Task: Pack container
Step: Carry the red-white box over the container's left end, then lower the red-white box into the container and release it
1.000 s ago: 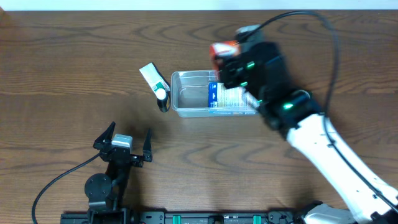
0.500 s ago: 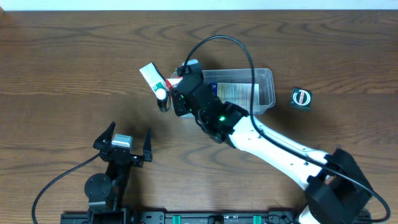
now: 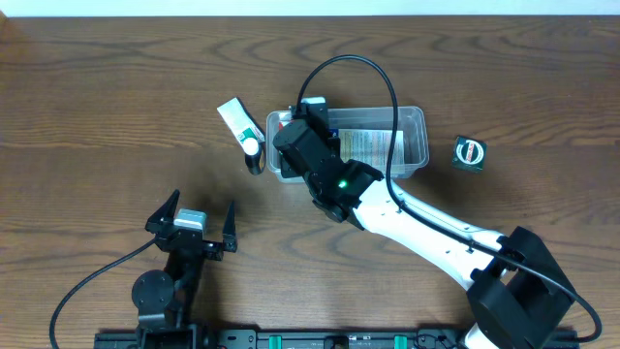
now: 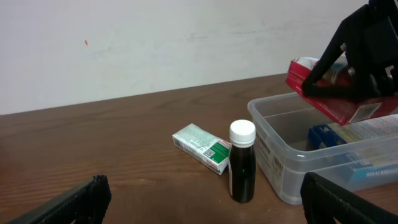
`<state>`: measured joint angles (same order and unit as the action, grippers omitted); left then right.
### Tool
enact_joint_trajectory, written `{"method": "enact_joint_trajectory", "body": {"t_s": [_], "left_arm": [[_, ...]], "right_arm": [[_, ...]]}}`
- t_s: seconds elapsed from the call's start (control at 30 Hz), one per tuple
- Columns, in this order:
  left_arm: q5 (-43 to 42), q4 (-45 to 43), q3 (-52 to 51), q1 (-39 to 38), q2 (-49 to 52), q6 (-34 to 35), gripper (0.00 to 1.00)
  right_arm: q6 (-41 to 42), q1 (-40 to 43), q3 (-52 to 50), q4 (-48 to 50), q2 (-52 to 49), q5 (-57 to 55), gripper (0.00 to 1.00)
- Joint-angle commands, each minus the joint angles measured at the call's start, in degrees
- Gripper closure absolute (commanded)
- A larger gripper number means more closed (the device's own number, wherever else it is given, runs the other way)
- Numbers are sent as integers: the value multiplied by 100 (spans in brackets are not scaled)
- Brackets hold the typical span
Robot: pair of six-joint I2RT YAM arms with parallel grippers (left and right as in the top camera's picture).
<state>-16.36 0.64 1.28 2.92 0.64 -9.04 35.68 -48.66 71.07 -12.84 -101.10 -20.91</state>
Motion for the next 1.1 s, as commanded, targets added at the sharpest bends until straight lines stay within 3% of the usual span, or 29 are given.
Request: {"method": "enact_joint_trajectory", "body": {"t_s": [0.0, 1.07], "left_arm": [[-74, 190, -105, 28, -4, -37, 2], [-74, 190, -105, 28, -4, -35, 2]], "right_arm": [[225, -48, 17, -17, -20, -420, 53], [584, 28, 17, 173, -822, -433, 47]]}}
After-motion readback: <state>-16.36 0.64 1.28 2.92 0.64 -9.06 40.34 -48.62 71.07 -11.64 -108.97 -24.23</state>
